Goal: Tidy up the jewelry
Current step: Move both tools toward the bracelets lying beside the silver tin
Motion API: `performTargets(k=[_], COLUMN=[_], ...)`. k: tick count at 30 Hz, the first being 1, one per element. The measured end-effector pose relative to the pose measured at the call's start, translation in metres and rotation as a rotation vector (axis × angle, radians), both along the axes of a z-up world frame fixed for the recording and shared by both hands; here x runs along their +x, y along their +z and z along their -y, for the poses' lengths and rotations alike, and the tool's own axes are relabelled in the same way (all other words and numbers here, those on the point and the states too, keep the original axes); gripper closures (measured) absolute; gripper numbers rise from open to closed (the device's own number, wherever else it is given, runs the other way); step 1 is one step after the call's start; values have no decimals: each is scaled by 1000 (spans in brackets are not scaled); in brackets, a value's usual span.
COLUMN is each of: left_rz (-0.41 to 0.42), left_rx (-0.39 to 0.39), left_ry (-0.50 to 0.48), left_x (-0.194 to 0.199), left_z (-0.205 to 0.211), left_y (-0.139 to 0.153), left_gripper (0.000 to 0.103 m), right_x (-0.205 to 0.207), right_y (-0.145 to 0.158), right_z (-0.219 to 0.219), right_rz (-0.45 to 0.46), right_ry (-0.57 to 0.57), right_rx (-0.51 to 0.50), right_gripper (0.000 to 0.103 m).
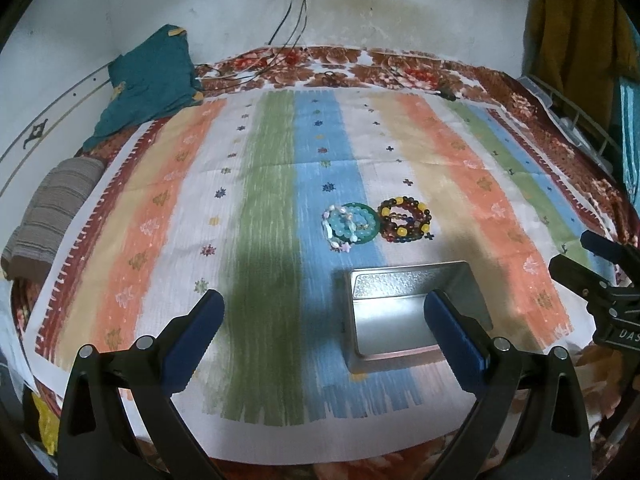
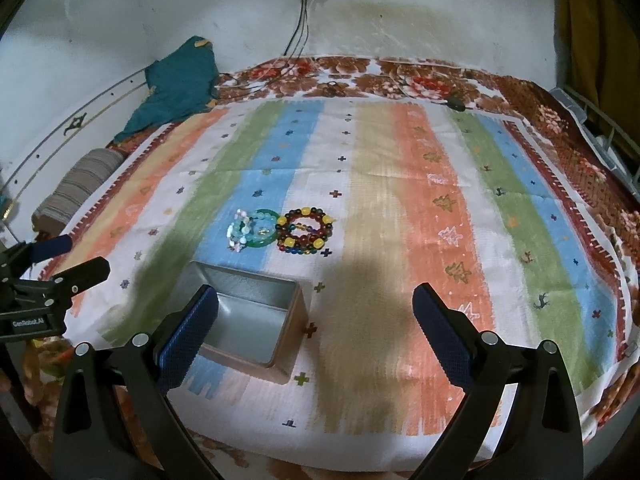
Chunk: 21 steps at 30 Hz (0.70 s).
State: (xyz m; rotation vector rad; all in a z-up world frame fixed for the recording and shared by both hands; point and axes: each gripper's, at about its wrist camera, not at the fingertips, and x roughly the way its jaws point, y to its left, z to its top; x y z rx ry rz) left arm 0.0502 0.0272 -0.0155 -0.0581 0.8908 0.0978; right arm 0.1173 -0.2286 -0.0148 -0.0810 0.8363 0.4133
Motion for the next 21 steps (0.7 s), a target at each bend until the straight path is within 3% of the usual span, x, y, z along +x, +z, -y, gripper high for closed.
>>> performTargets(k=[21], left_rz=[-83], left_rx=[49], left_ry=[1], left_x=[52], left_z=[-2], left_y=[-12], left_gripper=[6], right_x=[37], right_y=[-7], right_z=[-13], right_rz=[-58], right_ry=[16], right_rx=[-35], right_gripper=[4])
